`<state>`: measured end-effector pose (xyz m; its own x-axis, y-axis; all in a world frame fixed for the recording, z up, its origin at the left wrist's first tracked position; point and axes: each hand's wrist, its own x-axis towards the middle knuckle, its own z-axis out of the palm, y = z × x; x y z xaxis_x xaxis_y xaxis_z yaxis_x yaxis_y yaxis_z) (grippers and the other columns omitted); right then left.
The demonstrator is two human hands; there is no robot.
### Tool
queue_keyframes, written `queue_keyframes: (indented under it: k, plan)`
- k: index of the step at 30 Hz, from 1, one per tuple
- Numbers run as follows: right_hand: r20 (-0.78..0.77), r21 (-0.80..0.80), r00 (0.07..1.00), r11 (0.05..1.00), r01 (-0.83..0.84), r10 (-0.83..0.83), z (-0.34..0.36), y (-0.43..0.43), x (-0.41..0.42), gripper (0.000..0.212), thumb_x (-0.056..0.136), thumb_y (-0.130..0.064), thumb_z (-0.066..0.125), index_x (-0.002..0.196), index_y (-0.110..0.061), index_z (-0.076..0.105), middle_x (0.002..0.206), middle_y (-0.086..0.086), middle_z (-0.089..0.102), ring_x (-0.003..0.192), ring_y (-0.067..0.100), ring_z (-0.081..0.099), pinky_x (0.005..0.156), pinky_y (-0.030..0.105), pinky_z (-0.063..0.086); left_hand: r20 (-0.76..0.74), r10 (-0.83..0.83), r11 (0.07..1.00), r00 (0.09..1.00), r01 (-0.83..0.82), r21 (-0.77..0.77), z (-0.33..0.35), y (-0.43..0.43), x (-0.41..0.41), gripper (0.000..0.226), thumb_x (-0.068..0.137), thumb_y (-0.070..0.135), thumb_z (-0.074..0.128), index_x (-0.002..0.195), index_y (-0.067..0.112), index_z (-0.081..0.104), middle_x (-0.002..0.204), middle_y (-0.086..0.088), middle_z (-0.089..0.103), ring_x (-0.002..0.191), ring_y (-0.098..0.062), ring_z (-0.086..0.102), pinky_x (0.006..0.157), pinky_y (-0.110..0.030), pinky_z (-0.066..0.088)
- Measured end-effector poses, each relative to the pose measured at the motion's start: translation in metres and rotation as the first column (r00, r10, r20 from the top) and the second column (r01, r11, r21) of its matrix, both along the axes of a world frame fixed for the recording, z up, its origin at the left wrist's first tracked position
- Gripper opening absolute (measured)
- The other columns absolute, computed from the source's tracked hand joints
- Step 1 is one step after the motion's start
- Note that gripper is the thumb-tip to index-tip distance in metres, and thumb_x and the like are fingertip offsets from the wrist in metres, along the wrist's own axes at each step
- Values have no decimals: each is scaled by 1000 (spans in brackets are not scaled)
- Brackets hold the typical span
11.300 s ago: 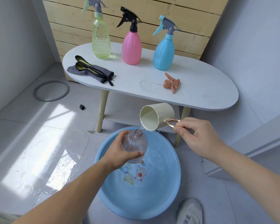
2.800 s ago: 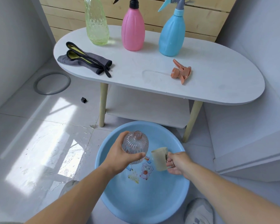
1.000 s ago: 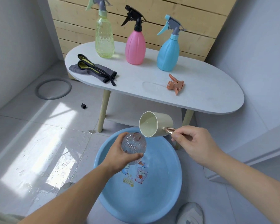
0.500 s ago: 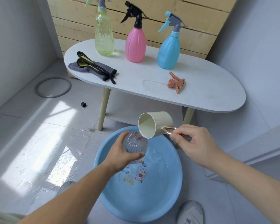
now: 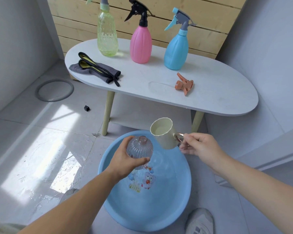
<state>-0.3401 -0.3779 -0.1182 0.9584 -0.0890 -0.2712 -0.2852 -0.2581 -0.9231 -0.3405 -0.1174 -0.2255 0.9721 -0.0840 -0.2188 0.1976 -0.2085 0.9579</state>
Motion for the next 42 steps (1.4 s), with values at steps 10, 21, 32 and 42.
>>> queue_keyframes:
  k: [10, 21, 32, 42]
  plan:
    - [-201, -517, 960, 811, -274, 197, -71, -7, 1, 41, 93, -40, 62, 64, -10, 66, 58, 2, 59, 55, 13, 49, 56, 35, 43, -20, 9, 1000, 1000, -9, -2, -7, 1, -1, 89, 65, 28, 99, 138, 39, 48, 132, 23, 57, 118, 11, 55, 94, -17, 47]
    - [-199, -761, 819, 442, -475, 538, -71, -9, -6, 31, 97, -37, 57, 85, -14, 73, 90, -3, 65, 91, 22, 51, 82, 23, 34, -29, 9, 1000, 1000, -9, 7, -10, 0, 1, 92, 64, 29, 99, 140, 38, 48, 132, 20, 57, 117, 7, 56, 97, -25, 49]
    - [-77, -850, 779, 367, -378, 623, -64, -12, -2, 27, 94, -39, 61, 93, -18, 78, 89, -3, 63, 95, 20, 45, 83, 21, 34, -27, 14, 1000, 1000, -14, 12, -8, 1, 0, 91, 59, 35, 96, 136, 41, 49, 130, 23, 57, 120, 1, 57, 96, -24, 49]
    - [-48, -895, 741, 299, -329, 670, -56, -14, -5, 24, 93, -34, 64, 87, -14, 77, 86, -5, 64, 95, 24, 50, 83, 25, 41, -6, 9, 1000, 1000, -9, 3, -1, 1, -2, 94, 49, 48, 94, 133, 44, 51, 131, 22, 59, 122, -1, 58, 100, -28, 51]
